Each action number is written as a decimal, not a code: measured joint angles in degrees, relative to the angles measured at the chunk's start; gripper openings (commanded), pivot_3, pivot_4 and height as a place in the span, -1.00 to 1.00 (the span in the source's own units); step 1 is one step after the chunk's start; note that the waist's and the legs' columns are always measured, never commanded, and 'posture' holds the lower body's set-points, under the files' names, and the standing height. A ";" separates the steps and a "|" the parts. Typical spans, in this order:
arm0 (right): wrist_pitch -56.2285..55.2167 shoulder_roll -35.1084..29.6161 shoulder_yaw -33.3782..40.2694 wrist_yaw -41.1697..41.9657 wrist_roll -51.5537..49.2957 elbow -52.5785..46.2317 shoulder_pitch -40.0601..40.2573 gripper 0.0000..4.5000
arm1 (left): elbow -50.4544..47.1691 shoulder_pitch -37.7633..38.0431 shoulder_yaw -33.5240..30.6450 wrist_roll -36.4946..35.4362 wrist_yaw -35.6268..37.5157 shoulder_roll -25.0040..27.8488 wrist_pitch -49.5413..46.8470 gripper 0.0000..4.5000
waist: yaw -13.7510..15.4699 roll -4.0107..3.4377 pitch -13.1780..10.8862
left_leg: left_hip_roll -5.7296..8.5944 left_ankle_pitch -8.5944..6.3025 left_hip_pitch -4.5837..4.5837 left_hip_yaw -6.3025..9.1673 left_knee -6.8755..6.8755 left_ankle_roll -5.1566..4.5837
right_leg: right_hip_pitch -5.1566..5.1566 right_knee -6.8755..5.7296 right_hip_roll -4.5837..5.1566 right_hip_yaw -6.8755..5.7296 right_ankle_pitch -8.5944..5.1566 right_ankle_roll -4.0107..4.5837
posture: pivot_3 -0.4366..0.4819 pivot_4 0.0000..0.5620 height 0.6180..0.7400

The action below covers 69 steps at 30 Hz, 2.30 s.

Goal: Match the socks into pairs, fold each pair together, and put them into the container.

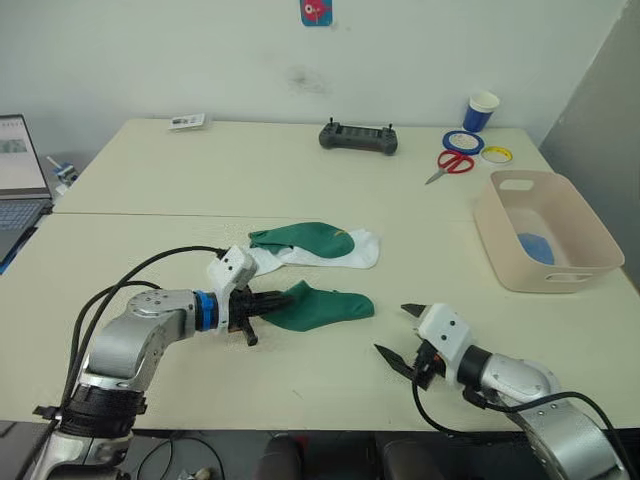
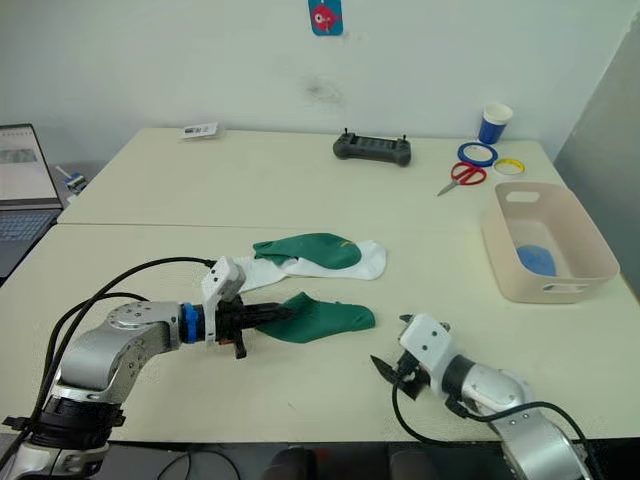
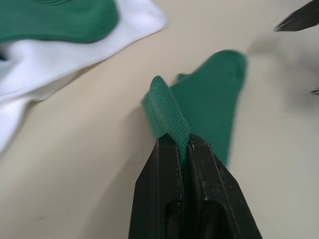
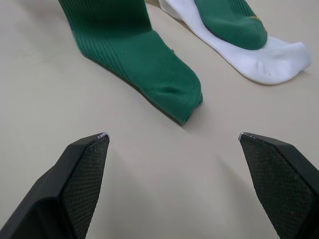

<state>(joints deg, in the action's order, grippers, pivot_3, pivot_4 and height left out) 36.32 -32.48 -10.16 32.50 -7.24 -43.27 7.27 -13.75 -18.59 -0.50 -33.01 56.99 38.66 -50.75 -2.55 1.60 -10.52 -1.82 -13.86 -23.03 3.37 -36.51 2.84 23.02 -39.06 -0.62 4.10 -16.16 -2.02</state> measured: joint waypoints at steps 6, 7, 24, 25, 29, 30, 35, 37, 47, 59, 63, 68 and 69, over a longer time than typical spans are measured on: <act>3.38 -2.90 6.17 1.31 -3.85 -3.37 5.80 1.00 | -7.08 -8.38 -1.69 -16.57 -6.94 -8.96 -16.57 -1.00 | 0.68 0.00 0.00 | 0.04 -0.01 0.18 0.07 -0.34 -0.01 | -0.42 0.03 0.00 -0.03 0.06 -0.11 | -0.05 -0.47 1.00; 3.90 -3.34 7.27 1.36 -4.49 -3.58 6.74 1.00 | -7.21 -9.94 -2.15 -18.76 -9.01 -11.13 -18.49 -1.00 | 0.68 0.00 0.00 | 0.04 -0.01 0.21 0.08 -0.39 -0.01 | -0.48 0.04 0.00 -0.03 0.08 -0.13 | -0.05 -0.47 1.00; 4.72 -9.25 14.81 4.61 -9.61 -7.21 11.86 1.00 | 2.39 -2.08 -13.39 -40.79 -46.08 -17.72 -27.55 -1.00 | 0.74 0.00 0.00 | 0.14 0.00 0.38 0.26 -0.42 0.03 | -0.71 0.07 0.00 -0.02 0.09 -0.13 | -0.05 -0.47 1.00; 4.12 -9.22 13.77 4.27 -9.21 -6.88 10.82 1.00 | 2.14 -0.11 -12.33 -36.88 -45.98 -16.53 -24.97 -1.00 | 0.75 -0.01 0.00 | 0.16 0.00 0.39 0.24 -0.41 0.04 | -0.72 0.07 0.02 -0.01 0.08 -0.10 | -0.05 -0.47 1.00; 3.45 -8.59 11.34 3.14 -8.43 -5.96 7.42 1.00 | 0.99 2.07 -10.84 -29.43 -44.75 -15.43 -18.65 -1.00 | 0.87 0.00 0.00 | 0.19 0.08 0.31 0.24 -0.40 0.20 | -0.70 0.13 0.06 0.00 -0.01 0.08 | -0.05 -0.47 1.00; 3.28 -8.00 10.56 2.66 -8.17 -5.94 6.35 1.00 | 0.24 2.49 -10.28 -27.24 -44.09 -14.56 -16.64 -1.00 | 0.87 0.00 0.00 | 0.19 0.08 0.31 0.24 -0.38 0.20 | -0.70 0.16 0.07 0.00 0.00 0.05 | -0.05 -0.47 1.00; 3.17 -7.70 7.07 2.16 -7.32 -5.34 4.51 1.00 | -2.87 7.22 -8.68 -19.39 -40.86 -11.01 -9.42 -1.00 | 0.86 -0.01 0.00 | 0.16 0.07 0.30 0.25 -0.23 0.21 | -0.66 0.21 0.07 -0.02 0.04 -0.05 | -0.05 -0.47 1.00; 3.24 -7.49 6.05 2.08 -7.31 -5.25 3.72 1.00 | -3.81 9.47 -7.69 -16.95 -39.85 -10.58 -7.79 -1.00 | 0.86 -0.01 0.00 | 0.16 0.06 0.29 0.25 -0.22 0.21 | -0.65 0.21 0.08 -0.02 0.03 -0.05 | -0.05 -0.47 1.00; 4.23 -6.72 2.33 0.97 -7.34 -5.15 -2.25 1.00 | -4.94 13.22 -6.94 -10.20 -33.18 -6.59 0.01 -0.13 | 0.83 -0.01 -0.01 | 0.16 0.06 0.30 0.23 -0.24 0.21 | -0.65 0.20 0.11 -0.03 -0.17 0.33 | -0.05 -0.47 1.00; 4.21 -6.50 0.79 -0.04 -7.24 -4.12 -3.68 1.00 | 7.70 16.81 -6.69 12.62 -5.35 13.77 42.69 0.99 | 0.89 -0.05 -0.01 | 0.17 0.08 0.25 0.01 0.04 0.25 | -0.34 0.19 0.32 0.01 -0.25 0.56 | -0.05 -0.47 1.00; 3.92 -6.49 -0.23 0.06 -7.21 -3.54 -4.10 1.00 | 19.96 12.87 -0.97 20.58 8.31 16.36 69.53 0.99 | 1.01 -0.05 0.00 | 0.19 0.09 0.05 -0.27 0.22 0.24 | -0.05 0.29 0.61 0.01 -0.29 0.57 | -0.05 -0.47 1.00; 3.58 -6.50 -0.50 -0.01 -6.78 -2.73 -4.69 1.00 | 32.40 4.31 4.29 25.58 14.51 13.09 87.38 0.99 | 1.11 -0.01 0.01 | 0.25 0.09 -0.17 -0.28 0.24 0.21 | 0.15 0.27 0.46 -0.05 -0.06 0.11 | -0.05 -0.47 1.00; 3.48 -6.50 -0.51 -0.05 -6.75 -2.74 -4.70 1.00 | 33.59 2.92 5.00 26.67 13.71 11.89 88.76 0.99 | 1.10 0.00 0.02 | 0.21 0.09 -0.18 -0.26 0.24 0.21 | 0.15 0.26 0.39 -0.04 -0.05 0.09 | -0.05 -0.47 1.00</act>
<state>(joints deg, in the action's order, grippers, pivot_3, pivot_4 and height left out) 39.80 -38.98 -10.67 32.45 -13.99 -46.01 2.57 19.84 -15.67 4.50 -6.34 70.69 50.55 38.01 -1.45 1.59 -10.51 -1.61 -13.78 -23.21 3.11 -36.27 3.05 23.17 -38.79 -0.23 4.06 -16.21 -1.93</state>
